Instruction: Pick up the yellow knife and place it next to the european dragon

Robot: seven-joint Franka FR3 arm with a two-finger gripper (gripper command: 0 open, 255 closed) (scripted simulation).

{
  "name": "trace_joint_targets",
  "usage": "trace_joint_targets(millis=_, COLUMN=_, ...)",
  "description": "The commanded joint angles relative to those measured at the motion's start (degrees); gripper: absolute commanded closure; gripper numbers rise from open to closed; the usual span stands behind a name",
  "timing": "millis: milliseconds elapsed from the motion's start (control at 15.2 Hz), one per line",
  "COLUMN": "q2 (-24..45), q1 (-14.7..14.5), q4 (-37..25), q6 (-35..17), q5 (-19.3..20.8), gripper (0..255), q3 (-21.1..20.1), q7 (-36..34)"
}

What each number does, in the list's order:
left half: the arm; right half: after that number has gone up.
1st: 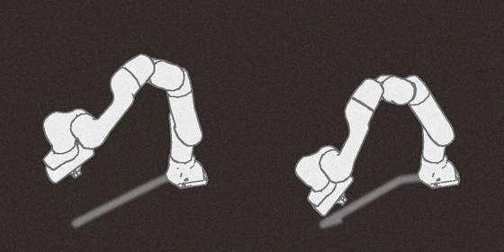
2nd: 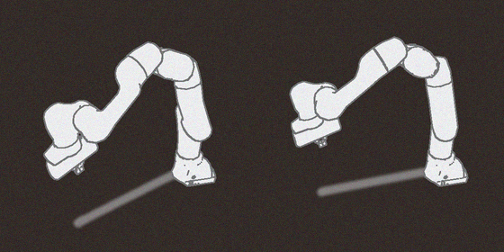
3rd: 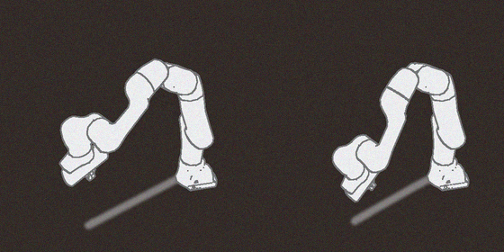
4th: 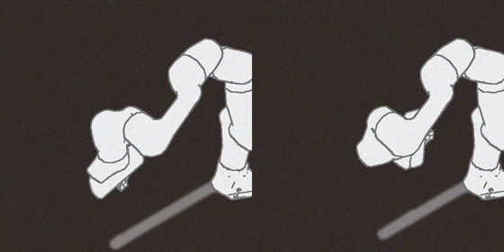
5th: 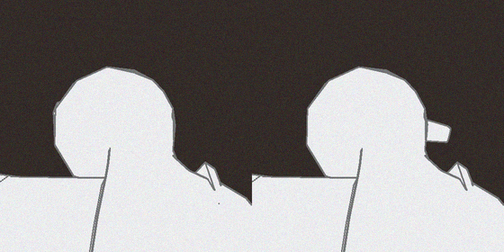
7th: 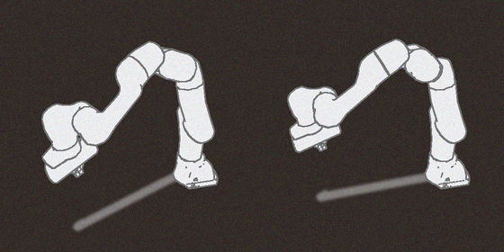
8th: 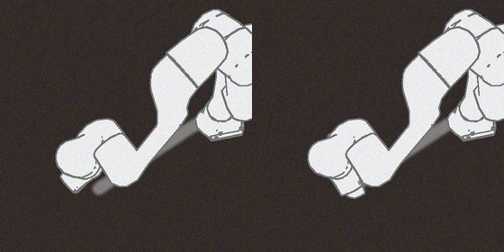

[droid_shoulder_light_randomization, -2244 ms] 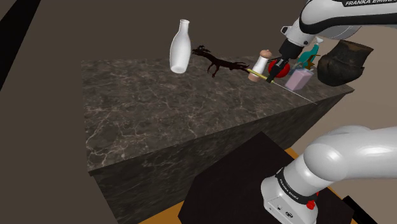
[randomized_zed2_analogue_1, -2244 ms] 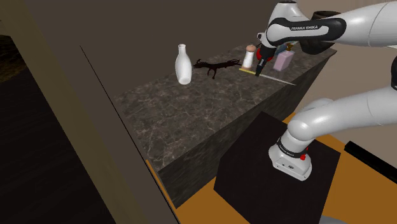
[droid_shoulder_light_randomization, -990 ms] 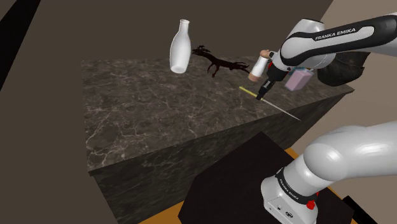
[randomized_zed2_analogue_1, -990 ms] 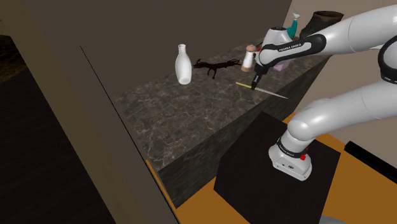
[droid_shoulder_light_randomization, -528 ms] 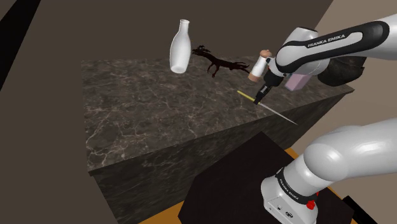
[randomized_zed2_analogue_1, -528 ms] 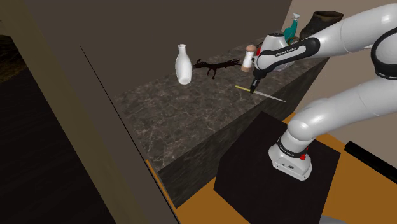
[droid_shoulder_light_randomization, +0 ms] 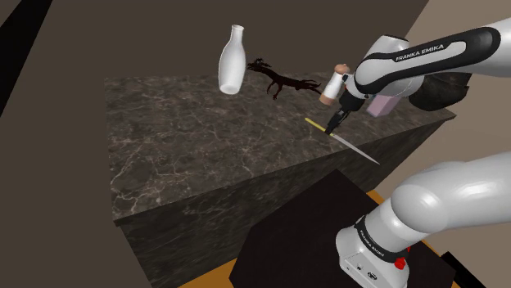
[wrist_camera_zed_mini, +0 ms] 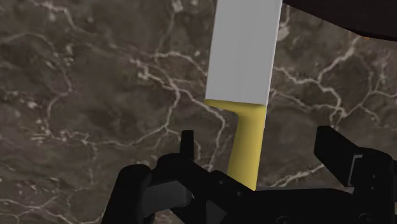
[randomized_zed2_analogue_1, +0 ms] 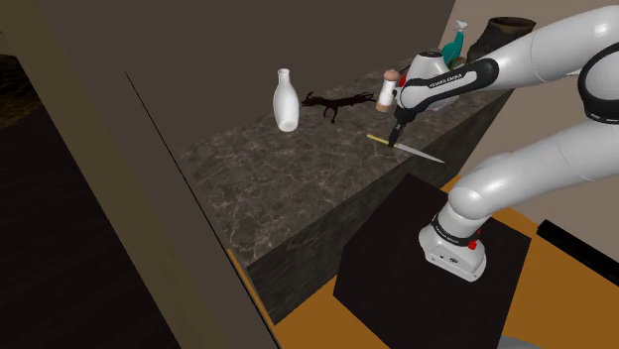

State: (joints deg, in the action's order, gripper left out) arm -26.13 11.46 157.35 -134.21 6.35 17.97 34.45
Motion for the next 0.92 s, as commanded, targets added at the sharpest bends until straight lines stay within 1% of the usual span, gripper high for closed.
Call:
trace_joint_targets(millis=0, q2=0.00, q1=0.00, q4=0.00, q6=0.00, q5=0.00, gripper=0, q3=0.00, q7=0.00)
trace_joint_targets(millis=66, q2=0.00, q1=0.00, q4=0.00, q6=0.00, q5=0.00, gripper=0, q3=0.00, q7=0.00)
trace_joint_targets(millis=330, q2=-5.34, q1=0.61, q4=-3.97, q6=9.26, q5=0.31, gripper=0, q3=-1.18, q7=-0.54)
trace_joint_targets(millis=858, q2=-5.34, q1=0.62, q4=-3.97, q6=9.26, q5=0.30, gripper=0, q3=-1.19, q7=-0.54)
